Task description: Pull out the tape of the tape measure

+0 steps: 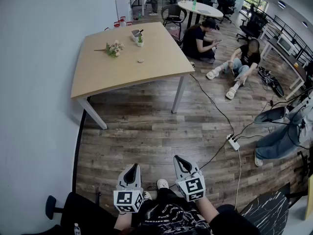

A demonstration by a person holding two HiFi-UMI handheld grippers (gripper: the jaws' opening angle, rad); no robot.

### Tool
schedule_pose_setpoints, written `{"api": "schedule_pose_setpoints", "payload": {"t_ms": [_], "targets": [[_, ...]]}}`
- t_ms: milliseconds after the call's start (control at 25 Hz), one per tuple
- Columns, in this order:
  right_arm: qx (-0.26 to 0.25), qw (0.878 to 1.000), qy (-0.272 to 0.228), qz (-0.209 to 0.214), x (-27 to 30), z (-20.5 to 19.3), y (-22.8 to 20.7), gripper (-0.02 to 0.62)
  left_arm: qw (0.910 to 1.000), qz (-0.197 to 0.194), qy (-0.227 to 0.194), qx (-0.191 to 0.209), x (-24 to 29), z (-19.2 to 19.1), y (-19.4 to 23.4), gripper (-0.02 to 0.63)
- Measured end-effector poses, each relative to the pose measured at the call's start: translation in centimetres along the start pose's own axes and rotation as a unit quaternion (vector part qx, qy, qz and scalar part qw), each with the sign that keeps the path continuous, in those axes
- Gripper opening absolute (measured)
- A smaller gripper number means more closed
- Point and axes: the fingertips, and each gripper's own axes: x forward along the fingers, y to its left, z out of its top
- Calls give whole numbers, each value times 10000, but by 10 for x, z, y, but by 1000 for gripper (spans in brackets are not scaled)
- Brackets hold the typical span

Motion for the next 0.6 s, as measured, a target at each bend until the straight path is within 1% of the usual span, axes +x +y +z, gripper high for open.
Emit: {"api": "schedule_pose_setpoints", "payload": {"t_ms": [440, 600], "targets": [[-24, 9999, -13, 143, 7, 6, 6, 12, 10000, 6, -45, 12, 0, 7, 1, 14], [134, 9994, -156, 285, 10, 10, 3, 12, 10000, 35, -37, -11, 4, 6, 2, 14]]}}
